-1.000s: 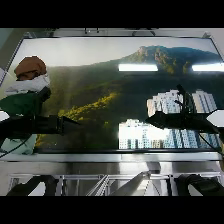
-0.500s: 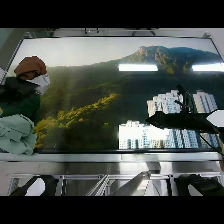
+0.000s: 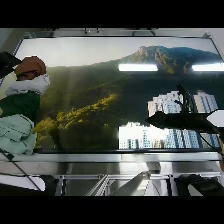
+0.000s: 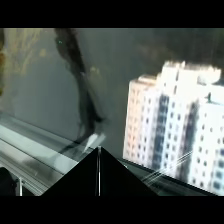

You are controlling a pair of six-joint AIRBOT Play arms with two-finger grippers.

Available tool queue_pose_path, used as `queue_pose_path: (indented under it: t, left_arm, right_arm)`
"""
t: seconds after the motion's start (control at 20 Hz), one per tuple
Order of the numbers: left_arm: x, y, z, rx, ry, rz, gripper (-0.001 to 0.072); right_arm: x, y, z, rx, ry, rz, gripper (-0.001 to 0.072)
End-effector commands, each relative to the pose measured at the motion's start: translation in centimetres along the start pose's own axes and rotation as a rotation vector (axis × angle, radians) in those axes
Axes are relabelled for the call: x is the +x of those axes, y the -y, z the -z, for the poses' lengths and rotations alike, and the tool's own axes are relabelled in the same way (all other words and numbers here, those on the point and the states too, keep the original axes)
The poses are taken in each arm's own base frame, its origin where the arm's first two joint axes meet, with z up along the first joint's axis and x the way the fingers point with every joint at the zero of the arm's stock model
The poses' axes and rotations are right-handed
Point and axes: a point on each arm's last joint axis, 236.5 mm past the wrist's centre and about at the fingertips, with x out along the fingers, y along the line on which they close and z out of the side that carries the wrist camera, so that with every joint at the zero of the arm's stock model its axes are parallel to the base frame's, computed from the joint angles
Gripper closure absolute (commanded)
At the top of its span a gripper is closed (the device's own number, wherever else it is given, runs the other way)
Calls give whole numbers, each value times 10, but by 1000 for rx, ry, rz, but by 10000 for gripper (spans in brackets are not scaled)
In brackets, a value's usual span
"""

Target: Fold the shirts.

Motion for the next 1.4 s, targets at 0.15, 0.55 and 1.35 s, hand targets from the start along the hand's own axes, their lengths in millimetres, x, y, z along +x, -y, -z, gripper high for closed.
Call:
queue_pose_path:
  t: [0.15, 0.55, 1.35]
  left_arm:
    - [84, -125, -18, -13, 77, -274, -13]
    - [134, -144, -28, 17, 192, -310, 114]
    - [-114, 350, 19, 357, 28, 672, 682]
  right_arm:
    - [0, 0, 0, 0, -1, 0, 689]
    - [0, 0, 0, 0, -2, 0, 690]
    - [0, 0, 0, 0, -2, 0, 689]
